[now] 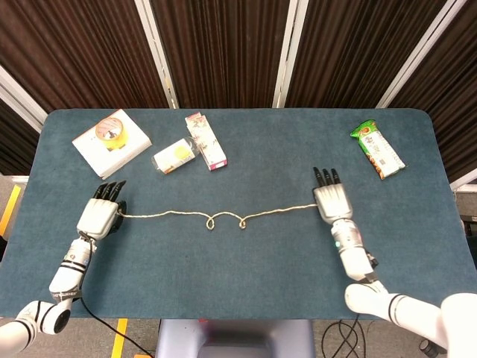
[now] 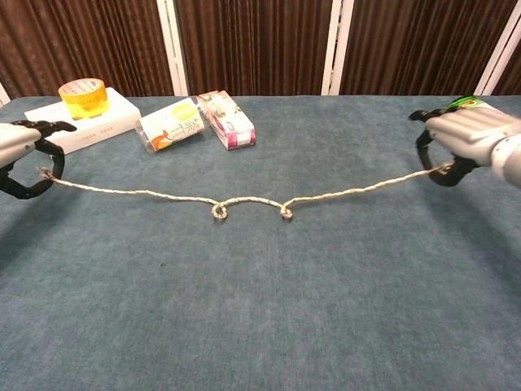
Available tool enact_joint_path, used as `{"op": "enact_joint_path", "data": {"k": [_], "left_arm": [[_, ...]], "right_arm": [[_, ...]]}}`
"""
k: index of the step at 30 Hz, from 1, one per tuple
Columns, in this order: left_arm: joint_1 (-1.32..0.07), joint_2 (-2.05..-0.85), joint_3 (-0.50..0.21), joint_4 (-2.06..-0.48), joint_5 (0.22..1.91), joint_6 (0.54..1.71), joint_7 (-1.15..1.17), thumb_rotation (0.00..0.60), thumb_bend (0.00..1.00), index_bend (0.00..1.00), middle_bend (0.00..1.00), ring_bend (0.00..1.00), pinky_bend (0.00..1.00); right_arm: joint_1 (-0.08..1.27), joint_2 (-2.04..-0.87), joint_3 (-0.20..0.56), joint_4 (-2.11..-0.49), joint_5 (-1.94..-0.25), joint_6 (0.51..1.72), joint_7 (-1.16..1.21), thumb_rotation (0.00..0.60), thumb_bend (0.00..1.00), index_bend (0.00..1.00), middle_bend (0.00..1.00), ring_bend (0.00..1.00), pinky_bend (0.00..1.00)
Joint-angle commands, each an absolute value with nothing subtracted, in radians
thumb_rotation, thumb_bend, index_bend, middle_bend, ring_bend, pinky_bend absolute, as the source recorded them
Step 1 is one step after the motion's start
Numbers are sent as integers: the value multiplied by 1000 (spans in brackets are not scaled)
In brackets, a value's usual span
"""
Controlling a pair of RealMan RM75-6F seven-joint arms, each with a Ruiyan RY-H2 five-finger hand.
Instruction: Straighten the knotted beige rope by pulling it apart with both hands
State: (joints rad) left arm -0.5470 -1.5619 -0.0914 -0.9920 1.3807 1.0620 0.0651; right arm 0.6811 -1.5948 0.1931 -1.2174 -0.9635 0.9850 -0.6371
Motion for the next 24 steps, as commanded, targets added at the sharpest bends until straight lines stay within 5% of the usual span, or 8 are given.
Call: {"op": "enact_joint_path", "data": {"k": [1, 10, 24], "left_arm": [[-540, -1550, -92, -995, 1374, 1062, 58, 600, 473, 553, 27, 0, 97], [-518, -1527, -77, -1001, 1382, 1072, 34, 600, 472, 553, 37, 0, 97], [-503, -1529, -57, -1002, 1402, 1077, 26, 600, 472, 553, 38, 0, 97]], "right_arm": [[640, -1515, 187, -1271, -976, 1010, -589, 600, 537, 755, 32, 0, 0], [575, -1411, 149, -1299, -1005, 1024, -517, 600, 537, 755, 31, 0, 0], [525, -1410, 123, -1207, -1012, 1004, -439, 600, 537, 755, 31, 0, 0]]}}
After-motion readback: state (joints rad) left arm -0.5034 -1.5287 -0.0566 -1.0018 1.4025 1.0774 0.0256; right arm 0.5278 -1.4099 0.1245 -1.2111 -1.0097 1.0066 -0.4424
